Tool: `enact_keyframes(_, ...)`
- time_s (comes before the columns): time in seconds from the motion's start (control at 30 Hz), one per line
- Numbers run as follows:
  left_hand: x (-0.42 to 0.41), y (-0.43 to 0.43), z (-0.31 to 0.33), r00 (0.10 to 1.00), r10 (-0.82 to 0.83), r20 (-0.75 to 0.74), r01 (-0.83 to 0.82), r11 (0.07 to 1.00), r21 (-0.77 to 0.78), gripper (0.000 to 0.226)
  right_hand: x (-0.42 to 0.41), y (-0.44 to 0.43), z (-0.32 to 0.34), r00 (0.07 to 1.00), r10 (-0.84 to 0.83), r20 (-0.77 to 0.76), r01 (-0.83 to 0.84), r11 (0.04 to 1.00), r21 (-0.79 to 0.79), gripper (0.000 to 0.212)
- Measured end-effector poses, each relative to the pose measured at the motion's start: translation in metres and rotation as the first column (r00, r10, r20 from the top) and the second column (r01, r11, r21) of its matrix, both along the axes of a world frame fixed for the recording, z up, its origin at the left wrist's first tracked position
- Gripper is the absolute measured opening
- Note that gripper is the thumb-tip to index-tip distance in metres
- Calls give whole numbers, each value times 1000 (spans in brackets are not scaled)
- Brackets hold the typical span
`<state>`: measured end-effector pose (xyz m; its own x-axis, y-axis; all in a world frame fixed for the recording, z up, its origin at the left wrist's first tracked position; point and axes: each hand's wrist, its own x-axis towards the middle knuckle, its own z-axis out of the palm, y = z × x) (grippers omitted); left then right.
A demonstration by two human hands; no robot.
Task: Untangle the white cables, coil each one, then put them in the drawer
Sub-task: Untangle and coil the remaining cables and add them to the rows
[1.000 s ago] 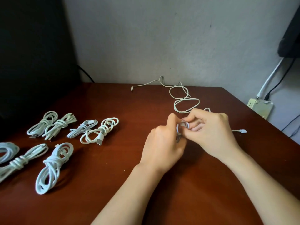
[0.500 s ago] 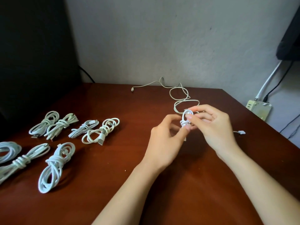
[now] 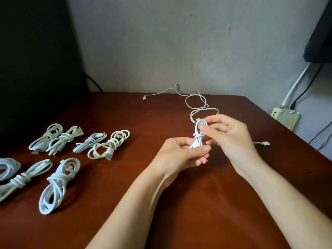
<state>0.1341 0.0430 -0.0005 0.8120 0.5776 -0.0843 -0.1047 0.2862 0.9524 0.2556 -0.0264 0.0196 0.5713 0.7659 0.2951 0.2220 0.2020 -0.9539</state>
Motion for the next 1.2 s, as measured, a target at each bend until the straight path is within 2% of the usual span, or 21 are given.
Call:
enact_keyframes(0.23, 5, -4, -5, 991, 117, -58, -110, 988, 112, 13, 2, 2, -4, 1000, -19, -19, 18, 998, -62, 8)
enact_keyframes(0.43, 4, 2, -8, 948, 302, -99, -278, 939, 200, 24, 4, 7, -15, 1000, -12, -21, 9, 990, -137, 9)
enact_keyframes(0.47, 2, 3, -9, 937, 334, -105, -302, 923, 237, 24, 3, 9, -17, 999, 0, -43, -6, 989, -146, 9)
enact_keyframes(0.53, -2, 3, -10, 897, 421, -136, -327, 839, 435, 22, 0, 12, -22, 994, 25, -103, -42, 986, -161, 11)
enact_keyframes(0.63, -16, -4, -12, 834, 528, -162, -227, 594, 772, 19, -10, 17, -28, 990, 90, -108, -111, 972, -208, 17)
enact_keyframes(0.73, -37, -7, -9, 796, 571, -201, -92, 442, 892, 26, -27, 23, -28, 981, 190, -24, -189, 941, -280, 15)
enact_keyframes(0.9, -88, -1, 3, 715, 668, -207, -48, 342, 939, 27, -71, 38, -21, 921, 383, -74, -386, 868, -313, 12)
enact_keyframes(1.03, -125, 4, 11, 597, 768, -232, 21, 274, 962, 29, -105, 52, -21, 886, 458, -67, -453, 828, -330, 12)
enact_keyframes(1.13, -145, 6, 12, 504, 819, -273, 91, 264, 960, 35, -127, 61, -19, 867, 494, 66, -433, 813, -390, 4)
enact_keyframes(1.2, -153, 6, 11, 463, 840, -281, 114, 257, 960, 35, -138, 66, -21, 845, 496, 200, -381, 821, -426, 9)
